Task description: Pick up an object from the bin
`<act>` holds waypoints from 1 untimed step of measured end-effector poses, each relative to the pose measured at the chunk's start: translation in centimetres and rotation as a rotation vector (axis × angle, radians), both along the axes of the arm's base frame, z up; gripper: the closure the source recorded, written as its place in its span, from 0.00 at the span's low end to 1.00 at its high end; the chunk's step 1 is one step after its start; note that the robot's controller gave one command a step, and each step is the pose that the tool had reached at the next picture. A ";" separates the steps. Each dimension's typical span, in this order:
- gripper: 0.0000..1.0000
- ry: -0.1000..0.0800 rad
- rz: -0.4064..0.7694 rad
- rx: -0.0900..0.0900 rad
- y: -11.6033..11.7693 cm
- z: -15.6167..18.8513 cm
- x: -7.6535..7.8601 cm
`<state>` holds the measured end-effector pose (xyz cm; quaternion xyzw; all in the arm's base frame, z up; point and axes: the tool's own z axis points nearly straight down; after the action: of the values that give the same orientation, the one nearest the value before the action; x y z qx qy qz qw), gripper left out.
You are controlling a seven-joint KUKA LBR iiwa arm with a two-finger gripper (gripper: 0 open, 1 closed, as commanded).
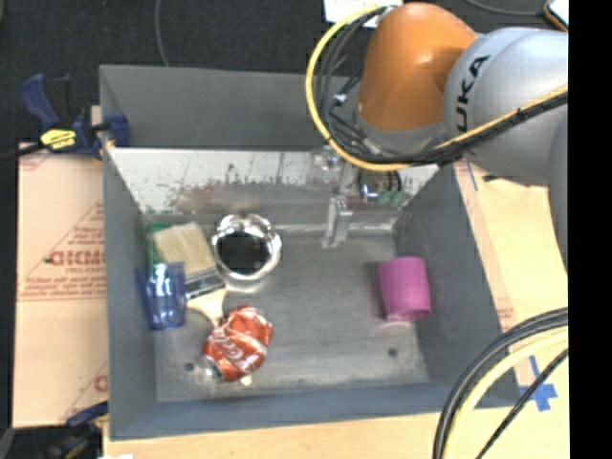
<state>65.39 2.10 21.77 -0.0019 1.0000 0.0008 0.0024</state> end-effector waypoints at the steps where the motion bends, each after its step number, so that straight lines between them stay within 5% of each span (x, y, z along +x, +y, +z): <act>1: 0.00 -0.011 0.023 -0.002 0.2 -1.5 0.1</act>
Offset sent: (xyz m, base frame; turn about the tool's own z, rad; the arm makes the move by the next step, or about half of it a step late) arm -0.0291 -0.0263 0.0334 -0.1769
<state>65.48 2.31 20.32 -0.0134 0.9999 -0.0003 0.0078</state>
